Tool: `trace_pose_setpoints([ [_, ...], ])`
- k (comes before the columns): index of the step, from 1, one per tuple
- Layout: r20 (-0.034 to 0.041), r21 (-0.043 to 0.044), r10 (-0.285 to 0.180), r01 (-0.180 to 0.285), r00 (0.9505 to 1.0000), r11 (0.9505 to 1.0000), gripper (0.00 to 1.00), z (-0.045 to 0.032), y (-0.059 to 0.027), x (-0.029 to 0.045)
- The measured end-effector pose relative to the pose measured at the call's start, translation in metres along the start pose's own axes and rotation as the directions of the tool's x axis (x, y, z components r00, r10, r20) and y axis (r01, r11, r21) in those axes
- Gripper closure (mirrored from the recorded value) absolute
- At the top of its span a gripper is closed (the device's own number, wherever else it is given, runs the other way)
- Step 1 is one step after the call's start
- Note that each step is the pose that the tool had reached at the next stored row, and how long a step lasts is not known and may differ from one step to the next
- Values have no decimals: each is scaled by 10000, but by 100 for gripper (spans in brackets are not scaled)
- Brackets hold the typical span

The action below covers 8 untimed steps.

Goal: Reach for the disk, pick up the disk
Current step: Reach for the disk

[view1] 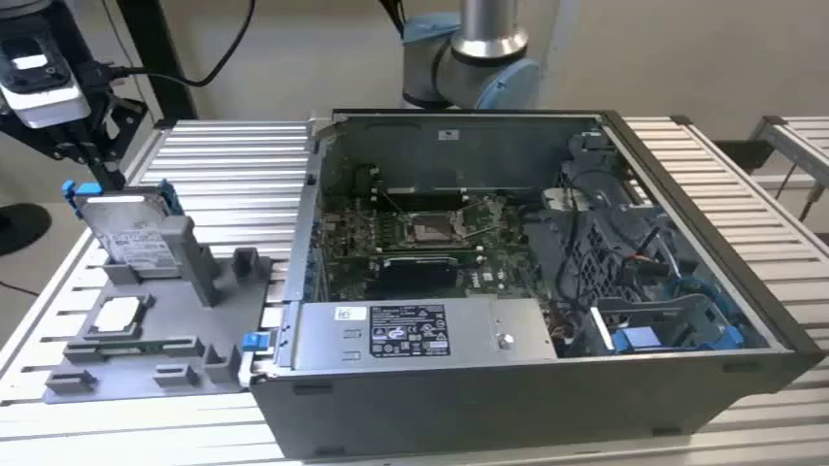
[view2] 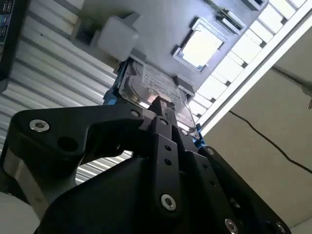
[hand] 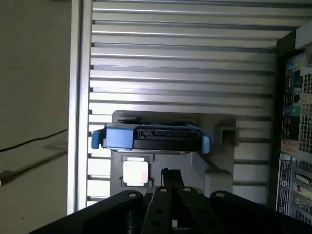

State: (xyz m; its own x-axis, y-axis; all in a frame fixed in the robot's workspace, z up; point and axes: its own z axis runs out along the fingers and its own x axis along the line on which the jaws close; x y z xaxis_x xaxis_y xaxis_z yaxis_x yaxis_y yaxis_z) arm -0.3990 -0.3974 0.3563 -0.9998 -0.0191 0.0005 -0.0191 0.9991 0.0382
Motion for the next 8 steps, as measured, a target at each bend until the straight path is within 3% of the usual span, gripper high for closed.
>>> trace_pose_setpoints([
  [8,0,0,0,0,10000,10000,100,0,0,0],
])
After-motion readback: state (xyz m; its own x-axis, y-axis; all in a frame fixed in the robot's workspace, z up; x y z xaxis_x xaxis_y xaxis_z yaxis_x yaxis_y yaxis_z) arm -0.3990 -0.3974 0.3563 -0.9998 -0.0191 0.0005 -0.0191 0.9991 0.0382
